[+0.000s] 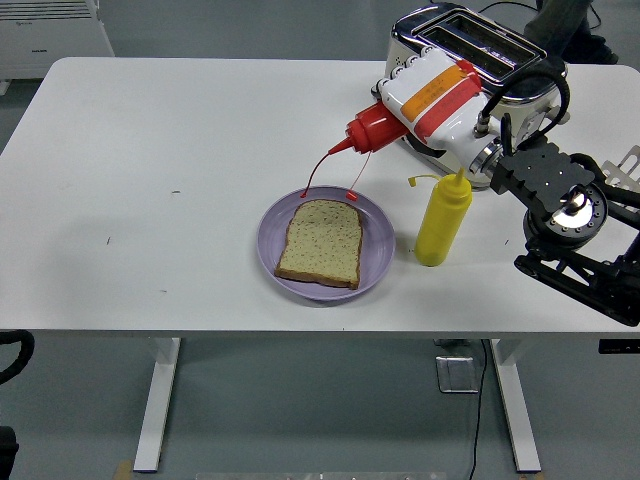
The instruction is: Pick up the cup,pour liquid into bread,place the cup on the desk
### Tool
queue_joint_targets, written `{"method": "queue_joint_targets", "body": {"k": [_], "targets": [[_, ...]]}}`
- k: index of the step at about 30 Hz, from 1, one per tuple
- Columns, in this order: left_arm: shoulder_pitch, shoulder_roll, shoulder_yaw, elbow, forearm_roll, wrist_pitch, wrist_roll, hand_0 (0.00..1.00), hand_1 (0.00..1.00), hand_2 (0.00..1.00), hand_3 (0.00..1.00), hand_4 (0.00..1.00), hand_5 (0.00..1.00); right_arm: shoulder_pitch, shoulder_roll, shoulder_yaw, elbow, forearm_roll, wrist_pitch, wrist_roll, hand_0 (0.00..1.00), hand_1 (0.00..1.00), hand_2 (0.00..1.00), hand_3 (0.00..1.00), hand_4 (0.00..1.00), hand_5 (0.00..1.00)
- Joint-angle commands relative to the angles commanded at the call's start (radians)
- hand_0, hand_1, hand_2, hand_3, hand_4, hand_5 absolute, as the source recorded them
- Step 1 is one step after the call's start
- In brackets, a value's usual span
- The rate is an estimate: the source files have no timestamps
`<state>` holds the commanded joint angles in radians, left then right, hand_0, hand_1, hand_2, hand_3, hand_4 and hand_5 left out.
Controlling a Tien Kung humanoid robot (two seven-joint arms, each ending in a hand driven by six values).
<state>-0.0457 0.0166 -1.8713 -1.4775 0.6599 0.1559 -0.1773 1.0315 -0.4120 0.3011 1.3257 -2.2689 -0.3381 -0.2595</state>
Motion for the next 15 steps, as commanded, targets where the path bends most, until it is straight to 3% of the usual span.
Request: {"method": "queue_joint_targets", "body": {"k": [10, 15], "targets": [[0.006, 0.001, -0.002, -0.001, 0.000, 0.001, -0.001, 0.721, 0.735, 0.729, 0.665, 0.640, 0.998, -0.003, -0.008, 0.109, -0.009, 0.000, 0.013, -0.015, 0.083, 0.139, 0.266, 0.363, 0.487, 0.047], [0.007, 0.002, -0.001, -0.001, -0.001, 0.000, -0.001, 0.721, 0.735, 0.729, 0.665, 0.641, 0.998, 0.016, 0.017, 0.025, -0.014, 0.000, 0.022, -0.008, 0.084, 0.147, 0.281, 0.368, 0.484, 0.044]]}}
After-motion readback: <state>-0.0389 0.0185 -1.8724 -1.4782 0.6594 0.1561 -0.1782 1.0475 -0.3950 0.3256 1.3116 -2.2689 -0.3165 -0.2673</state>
